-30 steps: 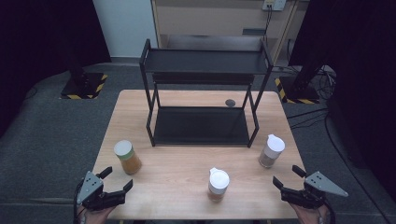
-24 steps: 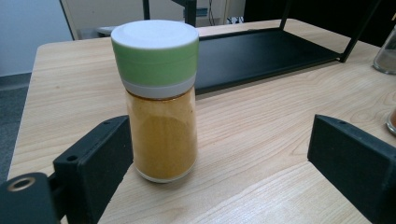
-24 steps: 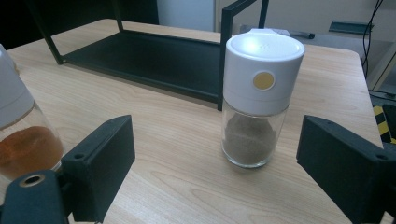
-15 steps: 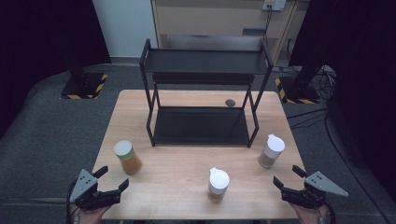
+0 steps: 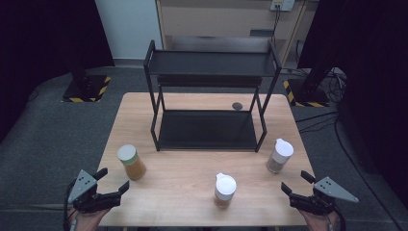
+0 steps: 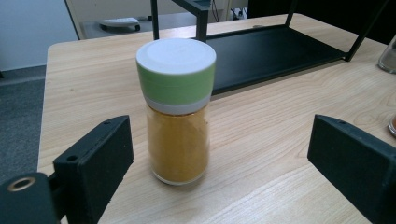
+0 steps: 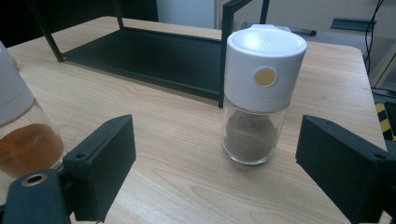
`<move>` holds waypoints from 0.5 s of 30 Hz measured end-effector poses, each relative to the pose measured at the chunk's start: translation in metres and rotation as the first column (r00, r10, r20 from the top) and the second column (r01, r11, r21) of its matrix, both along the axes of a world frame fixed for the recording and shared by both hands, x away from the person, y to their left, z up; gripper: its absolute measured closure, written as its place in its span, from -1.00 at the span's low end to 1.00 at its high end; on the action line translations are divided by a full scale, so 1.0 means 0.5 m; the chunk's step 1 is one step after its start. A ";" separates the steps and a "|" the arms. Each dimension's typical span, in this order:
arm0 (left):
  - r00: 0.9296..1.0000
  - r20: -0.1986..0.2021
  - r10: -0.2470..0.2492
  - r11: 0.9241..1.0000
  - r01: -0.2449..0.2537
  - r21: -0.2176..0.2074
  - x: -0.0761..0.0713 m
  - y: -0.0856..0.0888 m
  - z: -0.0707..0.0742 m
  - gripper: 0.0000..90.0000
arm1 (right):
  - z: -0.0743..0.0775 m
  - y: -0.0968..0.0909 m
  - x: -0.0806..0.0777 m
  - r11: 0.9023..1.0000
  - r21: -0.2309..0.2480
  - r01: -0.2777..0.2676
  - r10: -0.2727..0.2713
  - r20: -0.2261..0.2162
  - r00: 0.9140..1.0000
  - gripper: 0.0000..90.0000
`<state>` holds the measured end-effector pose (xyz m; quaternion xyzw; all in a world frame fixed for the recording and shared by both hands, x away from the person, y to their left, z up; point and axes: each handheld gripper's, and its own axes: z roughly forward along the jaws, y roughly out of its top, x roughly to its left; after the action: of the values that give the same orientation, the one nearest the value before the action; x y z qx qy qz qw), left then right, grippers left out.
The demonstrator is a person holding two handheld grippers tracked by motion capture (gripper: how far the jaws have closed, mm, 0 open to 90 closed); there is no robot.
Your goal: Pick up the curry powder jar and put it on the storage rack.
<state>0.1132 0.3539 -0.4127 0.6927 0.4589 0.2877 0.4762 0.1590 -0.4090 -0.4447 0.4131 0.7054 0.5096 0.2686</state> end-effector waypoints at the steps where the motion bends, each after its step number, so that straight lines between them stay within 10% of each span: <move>1: 1.000 -0.003 0.000 1.000 0.000 -0.005 0.002 0.002 0.002 -0.86 | 0.000 0.000 0.000 1.000 -0.001 0.000 0.000 0.000 1.000 -0.72; 15: 1.000 -0.006 -0.015 1.000 0.015 0.026 0.038 0.013 0.024 -0.85 | 0.001 0.001 0.001 1.000 -0.003 -0.002 0.002 -0.005 1.000 -0.71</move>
<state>0.1321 0.3602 -0.4009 0.7032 0.4510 0.2882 0.4680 0.1596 -0.4084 -0.4443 0.4133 0.7070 0.5078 0.2672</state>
